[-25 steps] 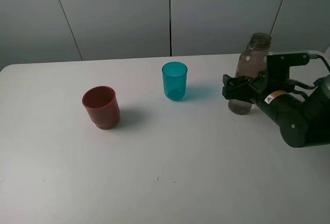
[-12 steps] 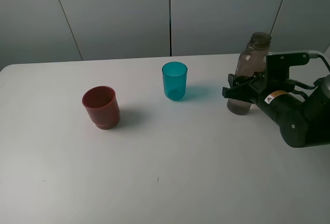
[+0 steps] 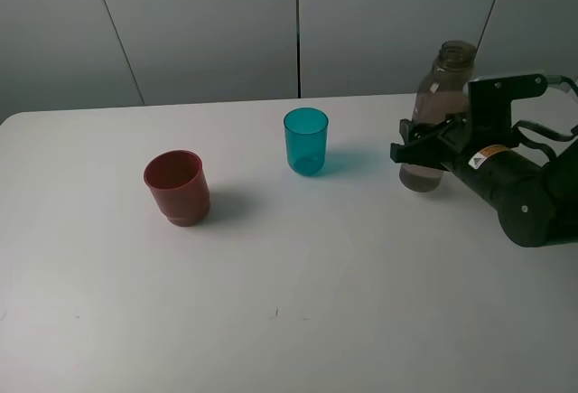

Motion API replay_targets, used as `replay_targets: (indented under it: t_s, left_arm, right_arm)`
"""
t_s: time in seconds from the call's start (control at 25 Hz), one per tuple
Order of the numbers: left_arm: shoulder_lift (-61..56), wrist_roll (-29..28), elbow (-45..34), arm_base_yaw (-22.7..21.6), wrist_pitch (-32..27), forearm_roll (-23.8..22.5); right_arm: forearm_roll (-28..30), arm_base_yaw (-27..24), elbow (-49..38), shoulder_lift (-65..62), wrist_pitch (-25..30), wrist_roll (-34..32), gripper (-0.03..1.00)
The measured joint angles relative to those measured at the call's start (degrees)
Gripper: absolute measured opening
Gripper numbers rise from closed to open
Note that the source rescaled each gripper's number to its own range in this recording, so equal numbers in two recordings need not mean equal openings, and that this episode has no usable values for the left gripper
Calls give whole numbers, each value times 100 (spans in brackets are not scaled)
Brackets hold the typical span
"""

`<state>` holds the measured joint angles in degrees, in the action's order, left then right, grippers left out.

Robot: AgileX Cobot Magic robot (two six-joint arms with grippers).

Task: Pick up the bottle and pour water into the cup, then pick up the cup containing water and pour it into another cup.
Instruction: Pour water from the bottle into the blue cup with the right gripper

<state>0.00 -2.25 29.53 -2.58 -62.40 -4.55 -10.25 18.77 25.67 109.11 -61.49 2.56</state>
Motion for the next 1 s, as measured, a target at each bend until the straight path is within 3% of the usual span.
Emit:
replay_targets:
  t_s: [0.36,0.68,1.0]
  left_arm:
    - [0,0,0,0,0,0]
    - [0,0,0,0,0,0]
    - [0,0,0,0,0,0]
  right_arm:
    - [598,0,1104,-1023,2379,583,4]
    - [842,0,1976,-866,2945,605,4]
    - [1484,0,2903,-162,3274,798,4]
